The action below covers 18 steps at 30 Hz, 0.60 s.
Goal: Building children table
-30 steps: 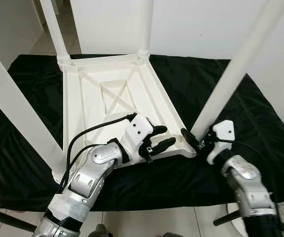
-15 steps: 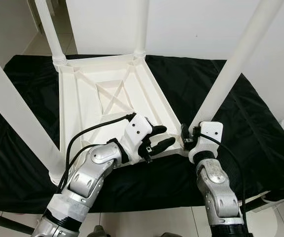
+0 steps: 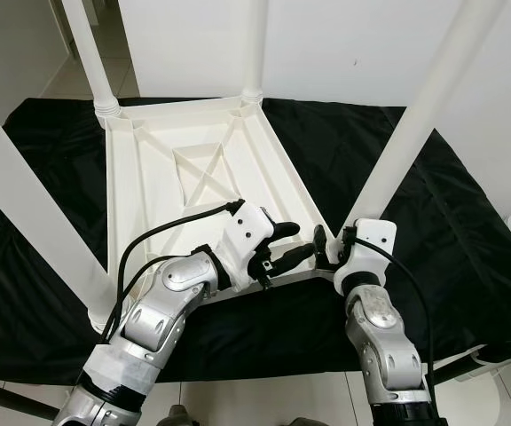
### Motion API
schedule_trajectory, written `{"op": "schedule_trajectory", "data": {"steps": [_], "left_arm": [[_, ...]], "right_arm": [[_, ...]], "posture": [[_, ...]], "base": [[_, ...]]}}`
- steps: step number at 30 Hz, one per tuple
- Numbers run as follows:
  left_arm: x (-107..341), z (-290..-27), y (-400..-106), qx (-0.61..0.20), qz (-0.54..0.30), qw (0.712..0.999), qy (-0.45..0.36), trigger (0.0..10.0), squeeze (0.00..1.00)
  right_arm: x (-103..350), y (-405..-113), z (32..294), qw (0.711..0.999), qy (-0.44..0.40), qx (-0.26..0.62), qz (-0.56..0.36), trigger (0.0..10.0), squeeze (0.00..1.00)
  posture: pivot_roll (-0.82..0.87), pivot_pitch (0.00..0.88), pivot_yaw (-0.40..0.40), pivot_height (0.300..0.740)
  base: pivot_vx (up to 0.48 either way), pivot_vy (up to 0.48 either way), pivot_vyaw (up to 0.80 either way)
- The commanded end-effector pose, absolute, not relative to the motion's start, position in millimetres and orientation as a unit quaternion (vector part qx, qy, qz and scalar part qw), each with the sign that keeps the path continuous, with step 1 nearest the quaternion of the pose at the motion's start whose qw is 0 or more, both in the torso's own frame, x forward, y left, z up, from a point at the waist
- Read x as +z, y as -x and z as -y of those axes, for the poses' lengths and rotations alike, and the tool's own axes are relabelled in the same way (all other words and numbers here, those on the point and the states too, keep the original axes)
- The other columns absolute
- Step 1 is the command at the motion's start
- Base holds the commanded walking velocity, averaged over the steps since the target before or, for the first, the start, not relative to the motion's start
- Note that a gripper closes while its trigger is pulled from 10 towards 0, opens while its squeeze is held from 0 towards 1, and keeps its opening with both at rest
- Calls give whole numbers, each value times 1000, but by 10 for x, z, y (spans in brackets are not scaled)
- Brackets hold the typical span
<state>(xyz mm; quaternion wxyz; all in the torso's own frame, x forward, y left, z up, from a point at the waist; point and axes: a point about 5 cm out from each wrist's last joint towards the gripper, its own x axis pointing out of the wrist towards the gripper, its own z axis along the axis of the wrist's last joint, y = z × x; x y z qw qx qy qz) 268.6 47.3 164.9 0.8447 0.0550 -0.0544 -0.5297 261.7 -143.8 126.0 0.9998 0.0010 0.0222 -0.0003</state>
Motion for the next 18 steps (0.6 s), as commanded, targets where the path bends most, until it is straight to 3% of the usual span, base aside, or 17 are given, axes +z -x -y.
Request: {"op": "schedule_trajectory", "data": {"steps": [1, 18], "left_arm": [[1647, -450, -2663, -555, 55, 828, -59, 10000, 0], [1653, -432, -2664, -562, 56, 823, -63, 10000, 0]], "right_arm": [[1261, -2595, 1451, 999, -1, 21, -25, 10000, 0], [1343, -2610, 1915, 970, 99, 222, 3, 10000, 0]], "posture": [[-1, 0, -20, 740], [-6, 0, -19, 740]], "base": [[0, 0, 0], [0, 0, 0]]}}
